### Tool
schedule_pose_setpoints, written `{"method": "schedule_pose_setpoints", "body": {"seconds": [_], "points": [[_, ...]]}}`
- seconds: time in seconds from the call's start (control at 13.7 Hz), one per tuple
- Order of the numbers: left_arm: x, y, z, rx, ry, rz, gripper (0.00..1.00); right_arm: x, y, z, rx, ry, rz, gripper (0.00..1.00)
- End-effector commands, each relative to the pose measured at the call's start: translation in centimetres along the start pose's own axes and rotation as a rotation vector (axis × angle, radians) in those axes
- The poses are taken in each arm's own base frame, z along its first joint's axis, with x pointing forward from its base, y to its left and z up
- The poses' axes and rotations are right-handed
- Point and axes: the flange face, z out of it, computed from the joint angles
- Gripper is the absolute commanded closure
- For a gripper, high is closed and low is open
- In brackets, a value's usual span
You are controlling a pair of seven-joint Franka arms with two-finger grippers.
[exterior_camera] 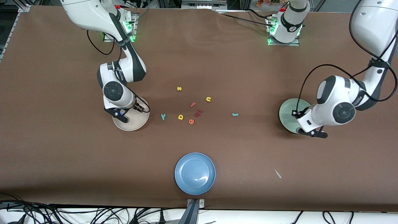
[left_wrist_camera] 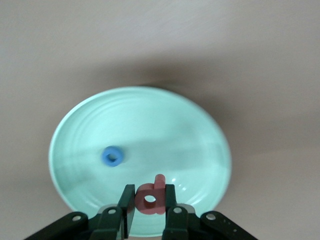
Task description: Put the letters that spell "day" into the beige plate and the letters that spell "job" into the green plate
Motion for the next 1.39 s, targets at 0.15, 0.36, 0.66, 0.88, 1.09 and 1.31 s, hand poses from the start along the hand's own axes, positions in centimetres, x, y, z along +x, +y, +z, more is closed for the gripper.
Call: {"method": "schedule_pose_setpoints", "body": {"seconds": [0.15, 0.36, 0.66, 0.88, 1.09, 1.31], "points": [[0.1, -3.2, 4.5, 0.018, -0.064, -0.004, 0.78, -3.5, -6.3, -6.4, 0.11, 0.044, -0.119, 0.0], [0.3, -3.4, 4.1, 0.02, -0.056, -0.01, 0.0, -4.7, -11.3, -5.8, 0.113, 0.033, -0.163, 0.0], [1.0, 2.3, -2.1, -0.021, 0.037, -0.06, 0.0, -4.5, -11.4, -3.2, 0.088, 0.025, -0.362, 0.0], [1.1, 11.4, -3.9, -0.069, 0.05, -0.277, 0.0, -3.5, -10.7, -0.9, 0.096, 0.034, -0.436, 0.01], [2.1, 20.3, -3.2, -0.089, 0.044, -0.504, 0.0, -3.8, -11.4, -0.5, 0.12, 0.049, -0.444, 0.21], [3.0, 27.5, -1.7, -0.116, 0.04, -0.708, 0.0, -4.1, -12.0, 0.4, 0.138, 0.058, -0.446, 0.34]]}}
